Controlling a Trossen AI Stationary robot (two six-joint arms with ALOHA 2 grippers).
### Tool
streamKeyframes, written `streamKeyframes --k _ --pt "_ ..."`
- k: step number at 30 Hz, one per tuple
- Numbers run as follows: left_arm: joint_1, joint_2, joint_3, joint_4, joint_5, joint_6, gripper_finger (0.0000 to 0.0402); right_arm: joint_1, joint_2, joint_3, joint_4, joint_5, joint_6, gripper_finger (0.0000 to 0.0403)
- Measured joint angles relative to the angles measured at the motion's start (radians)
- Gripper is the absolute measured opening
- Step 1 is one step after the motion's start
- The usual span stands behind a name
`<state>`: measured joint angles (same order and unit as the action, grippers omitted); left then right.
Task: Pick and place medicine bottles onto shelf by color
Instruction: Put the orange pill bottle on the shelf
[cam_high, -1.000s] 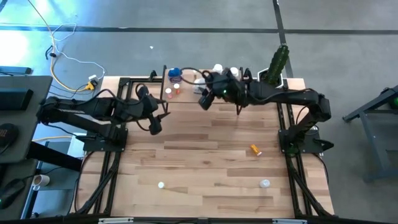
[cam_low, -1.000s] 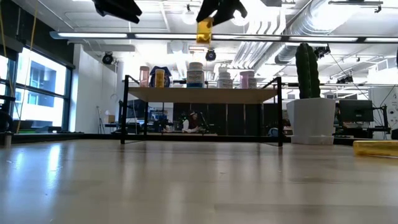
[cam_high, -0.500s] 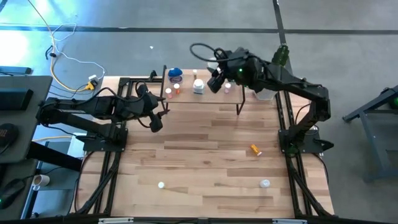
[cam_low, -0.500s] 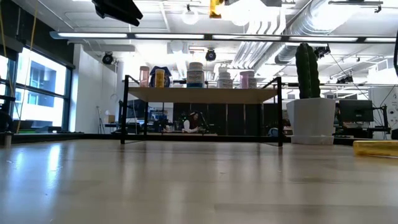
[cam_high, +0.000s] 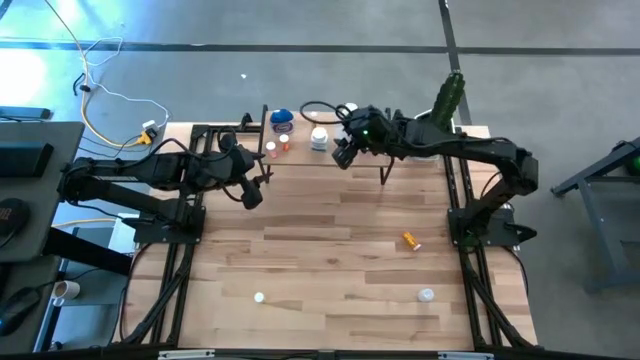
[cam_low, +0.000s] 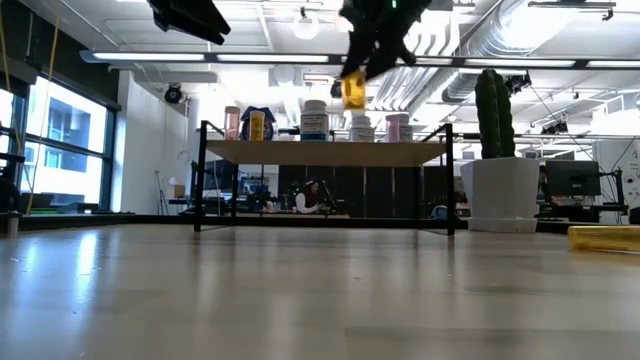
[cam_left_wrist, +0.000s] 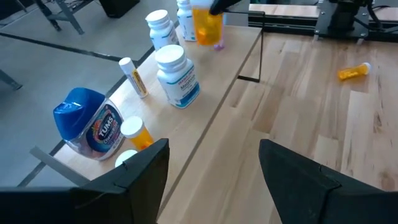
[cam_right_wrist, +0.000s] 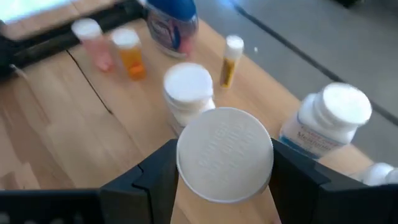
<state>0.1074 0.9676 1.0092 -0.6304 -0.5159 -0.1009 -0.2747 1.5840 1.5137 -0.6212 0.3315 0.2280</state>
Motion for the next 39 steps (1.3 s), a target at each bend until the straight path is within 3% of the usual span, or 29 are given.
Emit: streamKeyframes --k 13,34,39 --pt "0.000 0.000 0.000 0.000 -0.001 0.000 0.0239 -0.072 0.060 -0.025 0.043 -0.064 -0.026 0.0193" --pt "0.000 0.000 0.000 -0.001 -0.004 0.007 0.0239 -0.086 0.098 -0.025 -0.020 -0.132 0.026 0.0193" --pt "0.000 0.000 0.000 -0.001 -0.002 0.008 0.0239 -0.086 0.098 -0.025 -0.018 -0.124 0.026 0.0214"
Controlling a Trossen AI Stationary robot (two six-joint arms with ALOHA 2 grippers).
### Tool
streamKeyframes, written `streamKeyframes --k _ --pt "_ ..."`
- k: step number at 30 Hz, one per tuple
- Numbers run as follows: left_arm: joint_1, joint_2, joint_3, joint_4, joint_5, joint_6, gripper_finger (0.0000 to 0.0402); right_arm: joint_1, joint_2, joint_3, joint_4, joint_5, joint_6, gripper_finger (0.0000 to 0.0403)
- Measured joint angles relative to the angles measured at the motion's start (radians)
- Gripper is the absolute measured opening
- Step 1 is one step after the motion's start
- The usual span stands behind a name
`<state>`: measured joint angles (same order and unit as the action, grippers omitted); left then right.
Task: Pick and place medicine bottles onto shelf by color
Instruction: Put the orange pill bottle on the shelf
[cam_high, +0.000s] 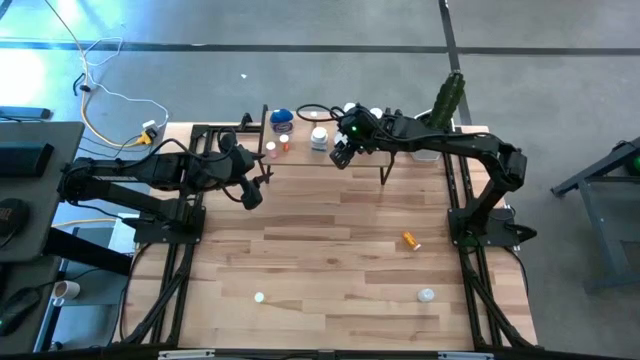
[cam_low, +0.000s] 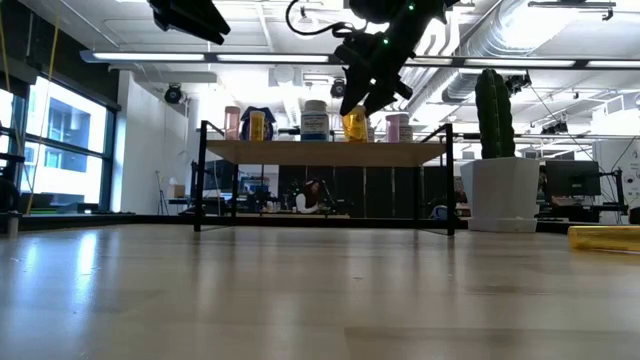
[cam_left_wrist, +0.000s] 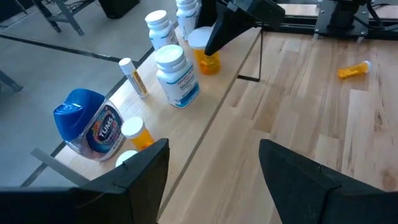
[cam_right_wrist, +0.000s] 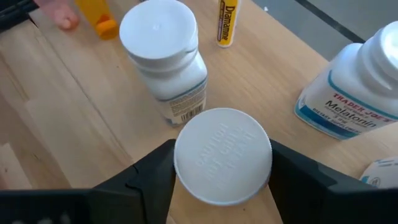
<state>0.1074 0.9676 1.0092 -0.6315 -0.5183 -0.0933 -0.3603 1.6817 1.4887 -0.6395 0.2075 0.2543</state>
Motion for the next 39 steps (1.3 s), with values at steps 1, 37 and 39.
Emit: streamKeyframes --k 1,37,39 --pt "0.000 0.000 0.000 0.000 0.001 0.000 0.0239 0.000 0.000 0.000 0.000 0.000 0.000 0.0222" --pt "-0.180 0.005 0.000 -0.172 0.484 -0.170 0.0239 0.000 -0.005 0.391 -0.133 0.089 0.026 0.0261" --pt "-0.222 0.005 0.000 -0.172 0.484 -0.191 0.0239 0.000 -0.005 0.415 -0.154 0.101 0.026 0.0261"
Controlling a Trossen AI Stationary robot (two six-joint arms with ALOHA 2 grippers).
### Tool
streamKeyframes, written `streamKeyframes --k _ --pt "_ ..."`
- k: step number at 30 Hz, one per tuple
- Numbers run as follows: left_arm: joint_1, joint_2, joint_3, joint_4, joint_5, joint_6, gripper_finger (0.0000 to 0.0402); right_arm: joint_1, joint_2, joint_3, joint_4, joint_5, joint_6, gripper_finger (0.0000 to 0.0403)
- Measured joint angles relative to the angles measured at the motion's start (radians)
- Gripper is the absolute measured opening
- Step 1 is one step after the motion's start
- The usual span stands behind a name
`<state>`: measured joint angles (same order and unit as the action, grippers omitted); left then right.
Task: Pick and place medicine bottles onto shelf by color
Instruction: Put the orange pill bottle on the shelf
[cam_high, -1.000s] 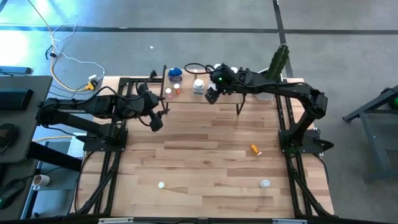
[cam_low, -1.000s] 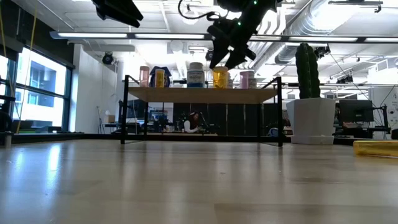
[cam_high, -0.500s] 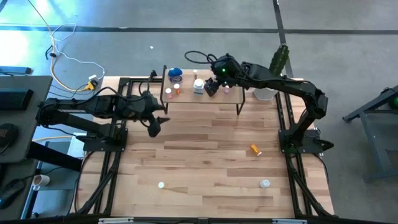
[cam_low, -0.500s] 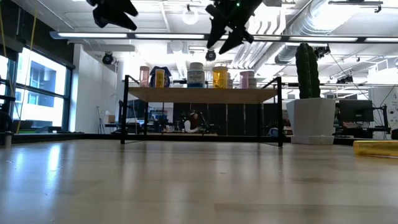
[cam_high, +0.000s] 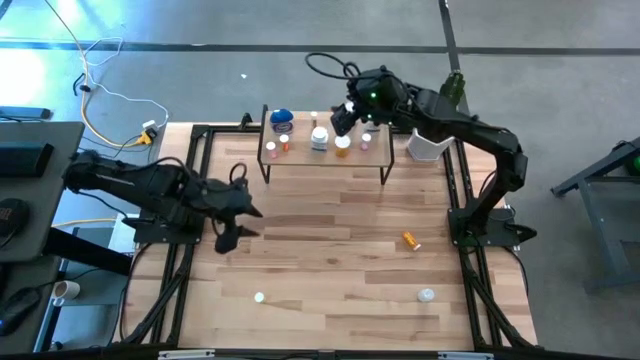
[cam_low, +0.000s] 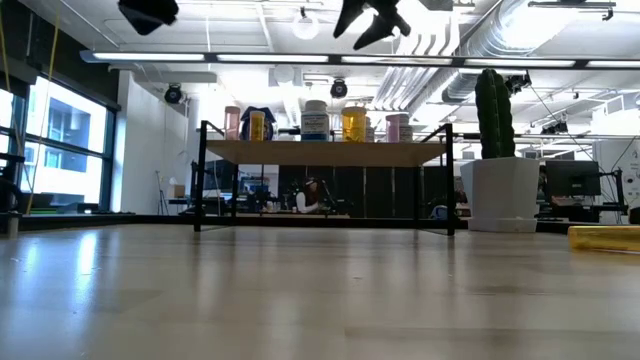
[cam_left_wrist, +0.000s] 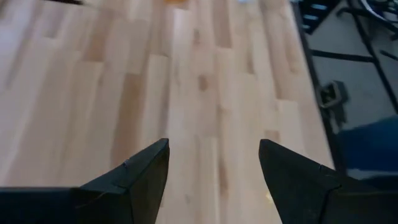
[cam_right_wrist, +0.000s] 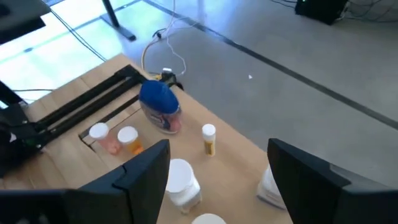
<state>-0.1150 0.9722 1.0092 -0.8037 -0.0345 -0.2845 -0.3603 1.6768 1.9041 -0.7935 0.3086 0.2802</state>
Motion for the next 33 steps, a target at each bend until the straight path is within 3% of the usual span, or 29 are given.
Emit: streamKeyframes --k 4,15,20,26,33 --pt "-0.074 0.004 -0.017 0.027 -0.012 -0.039 0.0239 0.000 0.000 0.049 -0.047 0.014 -0.008 0.0261" --pt "-0.242 0.007 -0.250 0.298 -0.065 -0.249 0.0239 0.000 0.001 0.171 -0.208 0.014 -0.026 0.0261" --pt "-0.323 0.007 -0.296 0.305 -0.112 -0.333 0.0239 0.000 0.001 0.211 -0.254 0.014 -0.027 0.0261" --pt "-0.423 0.032 -0.316 0.312 -0.145 -0.340 0.0239 0.000 0.000 0.223 -0.265 0.014 -0.045 0.0261" --pt "-0.502 0.153 -0.317 0.365 -0.178 -0.326 0.0239 0.000 0.001 0.223 -0.269 0.014 -0.056 0.0261"
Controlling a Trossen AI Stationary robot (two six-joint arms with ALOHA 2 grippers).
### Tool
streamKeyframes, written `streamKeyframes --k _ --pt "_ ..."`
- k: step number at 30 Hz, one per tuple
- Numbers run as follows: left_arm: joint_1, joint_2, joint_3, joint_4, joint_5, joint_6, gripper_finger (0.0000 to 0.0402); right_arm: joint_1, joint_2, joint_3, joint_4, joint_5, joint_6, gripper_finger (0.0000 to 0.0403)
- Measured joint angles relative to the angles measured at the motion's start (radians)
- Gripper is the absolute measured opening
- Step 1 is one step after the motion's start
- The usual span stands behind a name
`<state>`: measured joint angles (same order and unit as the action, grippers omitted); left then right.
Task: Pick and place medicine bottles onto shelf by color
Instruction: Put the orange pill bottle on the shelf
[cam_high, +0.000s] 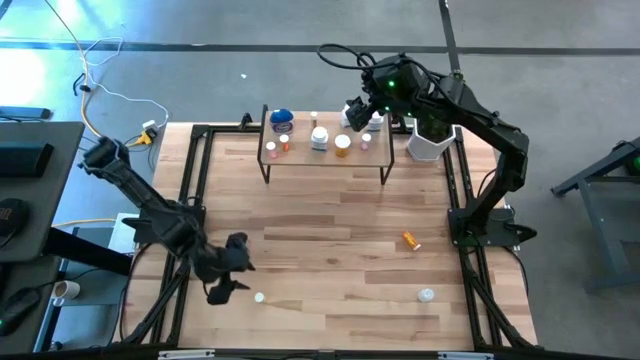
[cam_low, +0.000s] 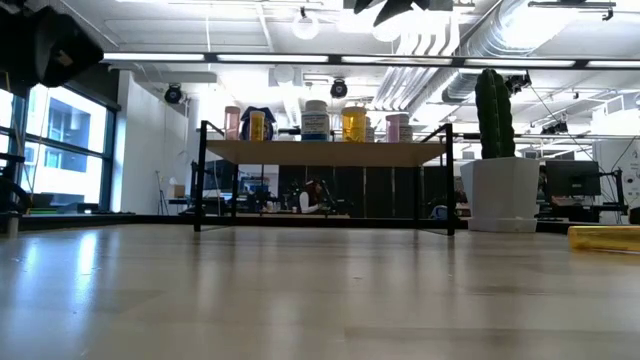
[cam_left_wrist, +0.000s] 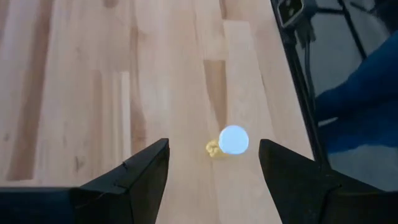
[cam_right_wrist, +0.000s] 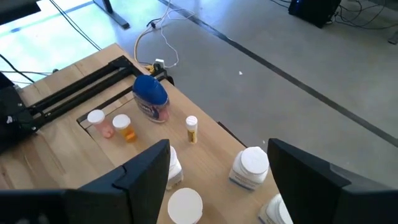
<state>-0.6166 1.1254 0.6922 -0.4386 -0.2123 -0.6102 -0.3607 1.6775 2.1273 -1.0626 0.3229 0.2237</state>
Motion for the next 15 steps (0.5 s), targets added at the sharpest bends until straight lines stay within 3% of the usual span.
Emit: streamKeyframes --k 15 --pt "-0.027 0.199 0.001 0.171 0.025 0.003 0.0239 0.000 0.000 0.000 -0.026 0.008 0.003 0.0261"
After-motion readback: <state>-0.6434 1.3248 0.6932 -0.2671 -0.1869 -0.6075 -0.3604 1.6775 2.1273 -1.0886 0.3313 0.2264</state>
